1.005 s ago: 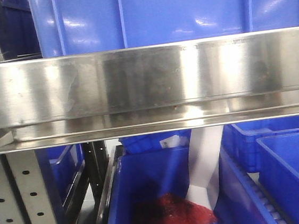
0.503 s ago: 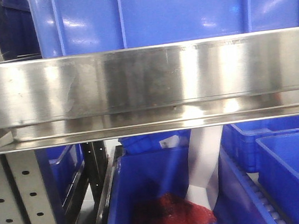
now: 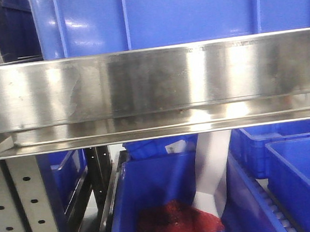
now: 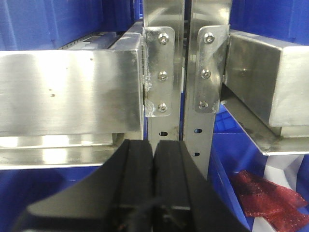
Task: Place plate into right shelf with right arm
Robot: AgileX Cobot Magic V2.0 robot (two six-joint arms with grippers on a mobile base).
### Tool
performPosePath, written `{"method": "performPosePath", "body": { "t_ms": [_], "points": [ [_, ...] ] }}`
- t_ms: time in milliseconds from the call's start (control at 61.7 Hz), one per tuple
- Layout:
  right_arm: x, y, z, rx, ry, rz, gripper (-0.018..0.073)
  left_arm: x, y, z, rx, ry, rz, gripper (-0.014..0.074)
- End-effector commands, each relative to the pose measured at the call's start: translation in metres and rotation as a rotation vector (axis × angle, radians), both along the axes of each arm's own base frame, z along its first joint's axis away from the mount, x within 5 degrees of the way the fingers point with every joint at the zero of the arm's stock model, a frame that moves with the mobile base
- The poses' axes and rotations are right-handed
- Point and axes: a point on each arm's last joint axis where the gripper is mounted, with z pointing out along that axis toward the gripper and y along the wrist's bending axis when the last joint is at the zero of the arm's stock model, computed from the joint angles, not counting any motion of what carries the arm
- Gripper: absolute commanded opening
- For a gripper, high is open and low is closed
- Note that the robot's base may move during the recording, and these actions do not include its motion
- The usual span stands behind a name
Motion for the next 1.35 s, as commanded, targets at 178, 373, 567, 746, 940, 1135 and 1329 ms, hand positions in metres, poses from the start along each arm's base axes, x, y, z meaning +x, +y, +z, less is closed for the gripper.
{"method": "performPosePath", "body": {
  "t_ms": [178,373,567,746,940,1135,1329],
  "points": [
    [-0.0029,-0.001,0.0034,0.004,-0.114,-0.014,0.0029,0.0,0.0012,0.0052,-0.014,-0.084,0.013,-0.0047],
    [-0.0028,-0.0009,0.0024,0.004,-0.103,-0.013,0.0029,0.0,0.0012,0.0052,-0.014,-0.084,0.013,-0.0047],
    [-0.0028,-0.0009,0.0024,0.004,-0.103,-0.013,0.0029,0.0,0.0012,0.0052,-0.014,-0.084,0.013,-0.0047],
    [-0.0028,-0.0009,0.0024,0.004,-0.103,-0.013,0.0029,0.0,0.0012,0.0052,-0.014,-0.084,0.013,-0.0047],
    [-0.0028,-0.0009,0.0024,0.004,-0.103,-0.013,0.0029,0.0,0.0012,0.0052,-0.014,-0.084,0.013,-0.0047],
    [-0.0028,-0.0009,0.0024,0.004,-0.103,-0.013,0.0029,0.0,0.0012,0.0052,-0.014,-0.084,0.013,-0.0047],
    [-0.0028,-0.0009,0.0024,0.004,-0.103,-0.013,0.0029,0.0,0.0012,0.0052,-0.014,-0.084,0.013,-0.0047]
  ]
}}
